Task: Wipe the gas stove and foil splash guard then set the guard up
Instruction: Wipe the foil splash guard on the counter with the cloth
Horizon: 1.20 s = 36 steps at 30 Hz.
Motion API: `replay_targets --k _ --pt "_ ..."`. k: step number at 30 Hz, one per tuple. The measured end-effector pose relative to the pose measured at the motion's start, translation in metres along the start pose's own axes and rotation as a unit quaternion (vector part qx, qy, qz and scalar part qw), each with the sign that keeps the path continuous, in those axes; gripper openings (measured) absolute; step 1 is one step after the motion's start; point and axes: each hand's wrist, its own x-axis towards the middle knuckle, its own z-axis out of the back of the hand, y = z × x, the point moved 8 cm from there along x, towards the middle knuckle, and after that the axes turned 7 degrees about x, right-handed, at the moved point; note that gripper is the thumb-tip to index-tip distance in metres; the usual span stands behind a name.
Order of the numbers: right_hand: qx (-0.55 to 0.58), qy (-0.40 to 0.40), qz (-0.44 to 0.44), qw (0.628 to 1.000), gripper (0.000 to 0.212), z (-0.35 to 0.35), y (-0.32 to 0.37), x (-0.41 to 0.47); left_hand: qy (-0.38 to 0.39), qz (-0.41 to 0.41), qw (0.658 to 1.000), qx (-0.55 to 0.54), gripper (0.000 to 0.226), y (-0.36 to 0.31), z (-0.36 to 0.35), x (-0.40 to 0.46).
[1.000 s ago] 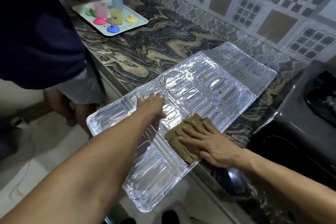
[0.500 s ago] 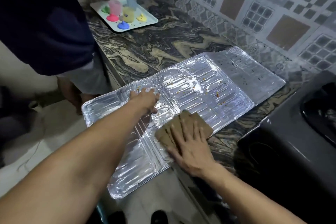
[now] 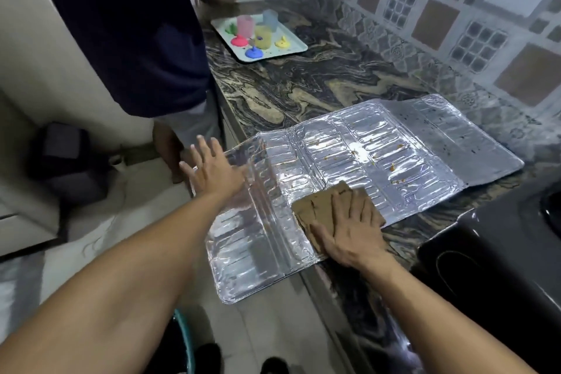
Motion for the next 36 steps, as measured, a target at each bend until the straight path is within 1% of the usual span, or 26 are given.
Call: replay_targets --k 1,2,3,4,5,7,8,9,10,12,13,14,16,18,20,22,26,30,32,33,34,36 --pt "-0.004 0.004 -0.005 1.0 0.091 -0.001 0.002 0.0 0.012 0.076 0.996 -0.041 0.11 0.033 -0.008 0.003" --pt "-0.003 0.008 -0.007 1.0 0.094 -0.002 0.004 0.001 0.04 0.156 0.983 -0.092 0.122 0.066 -0.018 0.003" --pt "0.001 0.012 -0.009 1.0 0.096 -0.003 0.006 0.002 0.095 0.227 0.958 -0.145 0.133 0.093 -0.031 -0.002" --pt "0.007 0.012 -0.011 1.0 0.096 -0.003 0.006 0.002 0.164 0.275 0.925 -0.202 0.136 0.11 -0.048 -0.012" --pt "0.009 0.009 -0.012 1.0 0.096 -0.003 0.006 0.003 0.223 0.29 0.895 -0.255 0.12 0.117 -0.058 -0.026" --pt "0.008 0.004 -0.017 1.0 0.094 -0.003 0.005 0.003 0.3 0.298 0.832 -0.359 0.052 0.114 -0.069 -0.054" --pt "0.007 0.005 -0.02 1.0 0.093 -0.003 0.007 0.004 0.312 0.29 0.815 -0.394 0.028 0.113 -0.074 -0.06" --pt "0.006 0.008 -0.024 1.0 0.092 -0.004 0.009 0.004 0.311 0.289 0.798 -0.427 0.016 0.111 -0.075 -0.065" --pt "0.008 0.011 -0.029 0.999 0.091 -0.005 0.012 0.005 0.304 0.293 0.782 -0.459 0.012 0.111 -0.079 -0.063" --pt "0.011 0.009 -0.029 0.999 0.089 -0.006 0.022 0.007 0.286 0.298 0.759 -0.503 0.013 0.114 -0.078 -0.057" --pt "0.007 0.003 -0.017 1.0 0.088 -0.006 0.029 0.006 0.279 0.303 0.753 -0.513 0.012 0.118 -0.078 -0.053" --pt "0.0 -0.006 0.011 1.0 0.086 -0.006 0.041 0.004 0.274 0.303 0.754 -0.514 0.01 0.12 -0.075 -0.051" --pt "-0.011 -0.014 0.098 0.995 0.082 -0.014 0.07 -0.005 0.272 0.301 0.762 -0.505 0.007 0.121 -0.066 -0.054" --pt "-0.021 -0.014 0.192 0.981 0.08 -0.025 0.1 -0.017 0.268 0.3 0.752 -0.522 0.005 0.121 -0.059 -0.057" --pt "-0.042 -0.01 0.237 0.971 0.078 -0.035 0.115 -0.018 0.26 0.302 0.742 -0.539 0.004 0.123 -0.054 -0.056" --pt "-0.042 -0.012 0.221 0.974 0.079 -0.032 0.114 -0.007 0.256 0.298 0.738 -0.549 0.006 0.121 -0.047 -0.057" --pt "-0.003 -0.034 0.118 0.992 0.092 -0.009 0.087 0.032 0.25 0.28 0.751 -0.544 0.006 0.11 -0.044 -0.059" --pt "0.07 -0.038 -0.002 0.997 0.08 0.004 0.059 0.063 0.244 0.258 0.766 -0.536 0.017 0.106 -0.045 -0.059" --pt "0.079 -0.039 -0.037 0.995 0.078 0.002 0.059 0.067 0.242 0.253 0.77 -0.533 0.007 0.106 -0.044 -0.057" --pt "0.07 -0.038 -0.025 0.996 0.078 -0.001 0.069 0.066 0.244 0.25 0.77 -0.534 0.007 0.106 -0.043 -0.058" --pt "0.059 -0.04 0.014 0.997 0.08 -0.005 0.085 0.061 0.246 0.249 0.767 -0.537 0.01 0.104 -0.043 -0.058" --pt "0.022 -0.032 0.137 0.99 0.086 -0.017 0.124 0.042 0.242 0.247 0.768 -0.539 0.012 0.104 -0.042 -0.059"
